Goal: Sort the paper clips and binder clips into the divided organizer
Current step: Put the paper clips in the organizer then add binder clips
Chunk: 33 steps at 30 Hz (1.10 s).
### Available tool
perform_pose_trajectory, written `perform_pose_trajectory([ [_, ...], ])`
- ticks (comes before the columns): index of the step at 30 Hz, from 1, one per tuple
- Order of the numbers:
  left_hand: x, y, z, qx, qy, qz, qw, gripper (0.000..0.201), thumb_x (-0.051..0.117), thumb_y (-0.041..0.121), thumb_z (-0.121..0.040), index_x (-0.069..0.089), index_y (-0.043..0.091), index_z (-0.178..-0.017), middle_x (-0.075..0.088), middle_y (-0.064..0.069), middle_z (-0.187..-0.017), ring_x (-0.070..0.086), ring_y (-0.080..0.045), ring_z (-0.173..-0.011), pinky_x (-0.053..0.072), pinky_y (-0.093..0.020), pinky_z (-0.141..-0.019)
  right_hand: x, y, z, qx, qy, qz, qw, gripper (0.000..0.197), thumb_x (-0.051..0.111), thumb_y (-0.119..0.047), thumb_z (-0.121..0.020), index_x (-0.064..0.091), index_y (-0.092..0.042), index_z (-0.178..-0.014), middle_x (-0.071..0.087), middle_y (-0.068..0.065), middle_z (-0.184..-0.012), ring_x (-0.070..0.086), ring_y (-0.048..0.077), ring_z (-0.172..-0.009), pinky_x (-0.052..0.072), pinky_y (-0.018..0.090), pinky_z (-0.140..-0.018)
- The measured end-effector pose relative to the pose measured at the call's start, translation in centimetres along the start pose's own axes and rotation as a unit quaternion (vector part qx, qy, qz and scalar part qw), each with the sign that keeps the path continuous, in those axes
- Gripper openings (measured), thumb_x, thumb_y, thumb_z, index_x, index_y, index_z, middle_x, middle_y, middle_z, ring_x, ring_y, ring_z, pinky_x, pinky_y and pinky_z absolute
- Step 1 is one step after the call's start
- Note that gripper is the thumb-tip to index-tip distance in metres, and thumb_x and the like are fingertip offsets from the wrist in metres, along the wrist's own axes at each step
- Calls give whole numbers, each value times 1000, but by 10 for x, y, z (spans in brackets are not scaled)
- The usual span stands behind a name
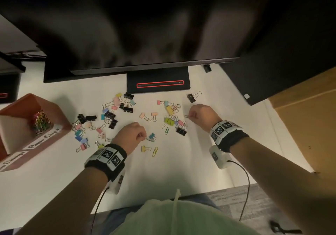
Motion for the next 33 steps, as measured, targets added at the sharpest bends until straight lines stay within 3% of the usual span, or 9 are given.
perform_pose_trajectory([
  [4,-5,-6,3,-26,38,45,998,11,61,9,-85,63,13,-95,56,1,-86,56,-16,-79,48,-27,-78,-3,14,2,15,4,-55,998,13,61,-13,-86,58,-15,-99,58,-4,-78,53,13,-70,41,23,-69],
  [8,-10,-11,2,-31,59,39,997,13,59,9,-87,65,10,-98,55,1,-88,56,-16,-80,43,-22,-75,13,5,7,4,-56,-61,997,24,63,-22,-86,57,-19,-109,58,-8,-78,56,10,-72,45,24,-74],
  [12,-16,-11,3,-26,69,40,996,11,61,10,-86,65,11,-96,54,2,-86,53,-12,-76,50,-28,-78,21,-6,8,4,-52,-11,999,21,62,-27,-86,59,-18,-105,60,-4,-82,61,20,-82,51,34,-78],
  [16,-19,-9,8,-21,71,76,994,17,64,11,-84,61,16,-100,57,4,-82,50,-2,-73,40,-14,-68,16,-10,1,7,-21,8,1000,13,59,-20,-87,66,-16,-97,60,2,-93,60,22,-88,51,34,-77],
  [20,-10,-16,8,-44,48,54,996,22,65,15,-84,61,18,-105,58,4,-80,56,-12,-79,47,-26,-76,14,-14,-2,-10,-35,31,999,17,58,-12,-86,69,-11,-99,60,7,-104,57,21,-93,38,22,-77],
  [23,-10,-15,5,-37,58,10,998,12,65,17,-84,65,14,-95,58,3,-82,56,-16,-84,52,-36,-82,9,-10,-2,-6,-35,18,999,15,59,-9,-84,68,-8,-96,66,8,-100,60,22,-91,45,26,-78],
  [26,-11,-17,4,-35,74,12,997,7,65,15,-84,68,12,-90,57,-1,-88,54,-17,-86,50,-33,-82,9,1,0,24,-36,-9,999,11,63,-13,-84,67,-11,-94,68,6,-94,63,21,-88,52,30,-81],
  [29,-13,-19,5,-34,93,25,995,5,65,14,-84,68,11,-87,54,0,-93,52,-15,-88,46,-27,-82,10,10,1,36,-38,-11,999,12,63,-12,-84,68,-12,-95,67,4,-93,58,14,-81,46,23,-75],
  [33,-13,-21,6,-42,97,27,994,9,65,14,-83,64,11,-92,63,-3,-87,56,-19,-87,51,-35,-82,1,11,4,17,-15,21,1000,12,62,-8,-83,70,-10,-91,58,2,-90,54,15,-78,38,20,-71],
])
Point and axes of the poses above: each hand's wrist, its own z-axis away from the middle knuckle, its own x-axis out of the palm, y = z × x, the point moved 10 cm from there along -z, towards the middle knuckle
